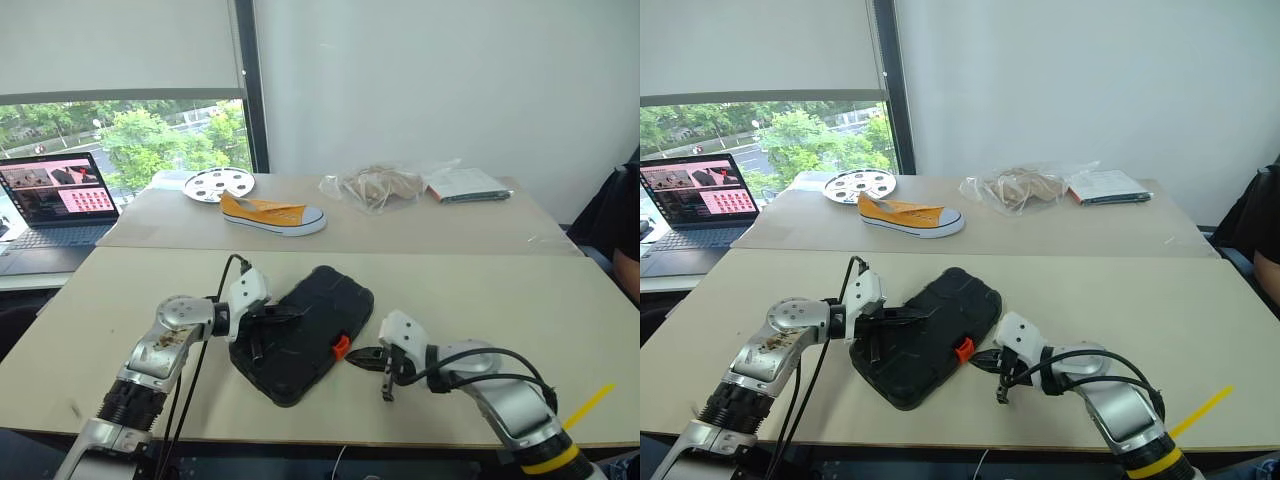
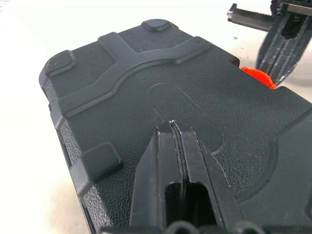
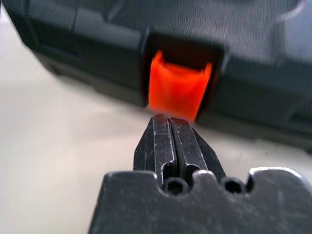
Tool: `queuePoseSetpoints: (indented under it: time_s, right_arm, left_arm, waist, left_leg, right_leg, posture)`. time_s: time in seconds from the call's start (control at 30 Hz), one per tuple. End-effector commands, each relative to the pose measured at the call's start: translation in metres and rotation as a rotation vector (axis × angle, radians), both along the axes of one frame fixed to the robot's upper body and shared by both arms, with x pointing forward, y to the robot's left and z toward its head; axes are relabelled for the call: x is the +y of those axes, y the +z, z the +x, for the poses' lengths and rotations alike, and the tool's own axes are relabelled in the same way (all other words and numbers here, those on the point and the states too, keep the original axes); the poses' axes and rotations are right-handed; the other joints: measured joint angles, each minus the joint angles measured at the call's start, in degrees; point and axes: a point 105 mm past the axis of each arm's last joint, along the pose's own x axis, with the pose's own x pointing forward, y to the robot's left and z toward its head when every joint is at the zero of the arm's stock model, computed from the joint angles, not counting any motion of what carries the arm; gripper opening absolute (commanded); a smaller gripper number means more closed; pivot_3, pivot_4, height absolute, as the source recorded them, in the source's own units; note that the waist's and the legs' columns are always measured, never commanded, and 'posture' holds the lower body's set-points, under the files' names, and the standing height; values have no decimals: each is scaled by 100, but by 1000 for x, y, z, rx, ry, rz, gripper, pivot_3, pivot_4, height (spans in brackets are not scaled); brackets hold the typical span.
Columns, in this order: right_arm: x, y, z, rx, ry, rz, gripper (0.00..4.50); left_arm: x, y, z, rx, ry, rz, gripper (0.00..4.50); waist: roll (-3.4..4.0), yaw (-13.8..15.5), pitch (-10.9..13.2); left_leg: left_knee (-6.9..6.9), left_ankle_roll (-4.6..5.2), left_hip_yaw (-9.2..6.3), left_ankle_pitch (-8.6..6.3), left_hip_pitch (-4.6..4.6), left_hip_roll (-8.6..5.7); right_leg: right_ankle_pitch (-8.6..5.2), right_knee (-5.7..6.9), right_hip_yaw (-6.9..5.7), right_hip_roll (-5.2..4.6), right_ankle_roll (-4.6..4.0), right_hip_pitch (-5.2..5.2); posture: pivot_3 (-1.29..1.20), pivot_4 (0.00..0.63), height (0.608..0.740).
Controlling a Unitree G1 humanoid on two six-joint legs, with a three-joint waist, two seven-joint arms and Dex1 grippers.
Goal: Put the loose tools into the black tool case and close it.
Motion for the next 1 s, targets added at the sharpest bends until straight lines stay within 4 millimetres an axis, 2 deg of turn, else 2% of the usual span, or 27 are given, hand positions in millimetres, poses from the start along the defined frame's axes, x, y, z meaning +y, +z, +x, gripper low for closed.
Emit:
queuePoseSetpoints:
  time_s: [0.03,0.27,0.4,0.47,0.57,0.6,0.63,0.7,0.77,0.87,1.0]
  right_arm:
    - [17,18,6,-84,41,42,0]
    - [23,21,9,-93,53,57,0]
    - [9,28,0,-99,65,65,0]
    - [-11,30,-9,-81,56,77,594]
    - [-44,36,-22,-104,51,78,1454]
    - [-58,38,-23,-128,24,79,1900]
    - [-70,39,-22,-150,-6,80,2159]
    - [-84,41,-20,-198,-33,81,2932]
    - [-96,41,-24,-273,18,85,3609]
    - [-113,33,-21,-267,12,90,4444]
    - [-118,36,-10,-280,-22,125,4444]
  left_arm:
    - [8,-40,-7,149,37,71,10]
    - [11,-39,-7,133,51,40,10]
    - [23,-17,-11,46,57,-80,10]
    - [40,6,-17,-41,95,-182,529]
    - [79,18,-39,-71,174,-179,1404]
    - [97,18,-48,-80,221,-146,1826]
    - [115,15,-55,-80,274,-106,2112]
    - [133,11,-65,-85,337,-52,2873]
    - [157,-3,-81,-44,417,10,3621]
    - [176,-16,-99,-18,486,61,4442]
    - [174,-16,-105,-76,502,81,4442]
  waist:
    - [0,-10,0]
    - [1,-16,1]
    - [7,-46,3]
    - [7,-52,3]
    - [4,-54,4]
    - [3,-57,6]
    - [-1,-55,6]
    - [1,-35,11]
    - [-6,14,24]
    - [-17,36,33]
    - [-33,87,46]
  left_leg:
    - [0,0,0,0,0,0]
    - [0,-4,-1,3,0,1]
    - [-2,-6,0,4,0,2]
    - [-7,-15,1,9,-5,2]
    - [-37,-59,2,34,-11,1]
    - [-53,-61,3,35,-9,-1]
    - [-66,-62,8,34,-13,-1]
    - [-76,-68,14,31,-22,-1]
    - [-77,-64,20,26,-27,-7]
    - [-75,-48,25,15,-26,-12]
    - [-69,-41,28,13,-35,-20]
  right_leg:
    - [0,1,1,0,0,1]
    - [1,5,1,1,-1,-1]
    - [2,6,4,0,-2,-9]
    - [3,5,7,1,-4,-28]
    - [21,-4,9,4,-37,-48]
    - [19,-13,8,5,-36,-49]
    - [17,-20,9,8,-37,-63]
    - [6,-24,10,12,-32,-79]
    - [3,-31,7,11,-32,-82]
    - [-2,-37,3,10,-24,-77]
    - [-2,-39,-2,-13,-24,-80]
  posture:
    - [0,150,740]
    - [0,150,740]
    - [0,150,740]
    - [0,150,740]
    - [0,150,740]
    - [0,150,740]
    - [0,150,740]
    - [0,150,740]
    - [0,150,740]
    - [0,150,740]
    - [0,150,740]
